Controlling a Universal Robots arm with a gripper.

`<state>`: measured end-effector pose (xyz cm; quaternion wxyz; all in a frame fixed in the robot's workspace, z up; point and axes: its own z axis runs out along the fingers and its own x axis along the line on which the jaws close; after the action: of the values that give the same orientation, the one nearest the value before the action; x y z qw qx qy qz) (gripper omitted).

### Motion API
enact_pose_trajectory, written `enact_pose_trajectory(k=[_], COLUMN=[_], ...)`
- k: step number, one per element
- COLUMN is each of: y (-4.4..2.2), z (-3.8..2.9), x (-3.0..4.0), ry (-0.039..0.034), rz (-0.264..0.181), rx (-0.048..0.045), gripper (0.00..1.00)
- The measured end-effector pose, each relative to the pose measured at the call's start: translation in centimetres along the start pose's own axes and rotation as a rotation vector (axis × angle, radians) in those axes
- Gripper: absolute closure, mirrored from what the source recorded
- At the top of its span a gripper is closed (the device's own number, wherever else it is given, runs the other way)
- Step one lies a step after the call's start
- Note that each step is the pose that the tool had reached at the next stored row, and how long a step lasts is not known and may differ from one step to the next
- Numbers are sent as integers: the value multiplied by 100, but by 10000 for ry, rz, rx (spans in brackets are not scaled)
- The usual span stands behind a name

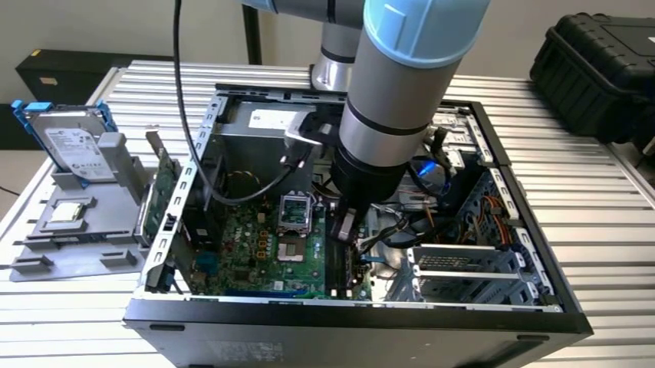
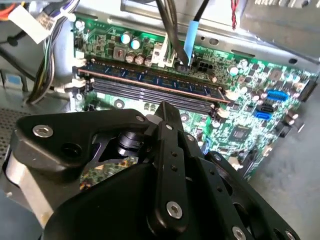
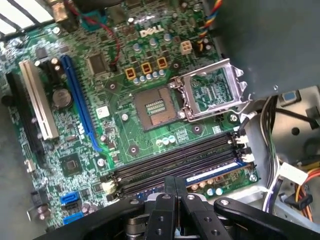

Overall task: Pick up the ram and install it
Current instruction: 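Press down the ram until it locks into place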

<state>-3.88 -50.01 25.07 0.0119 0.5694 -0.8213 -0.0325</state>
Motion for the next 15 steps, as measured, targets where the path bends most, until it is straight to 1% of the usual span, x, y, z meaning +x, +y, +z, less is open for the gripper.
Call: enact_pose_trajectory(k=[7, 11, 15], y=[1, 1, 1], z=[0, 0, 1], x=[0, -1, -1], ry=[71, 85, 129], rz=[-1266, -1763, -2493], rx=[12, 14, 2], gripper=[100, 100, 100])
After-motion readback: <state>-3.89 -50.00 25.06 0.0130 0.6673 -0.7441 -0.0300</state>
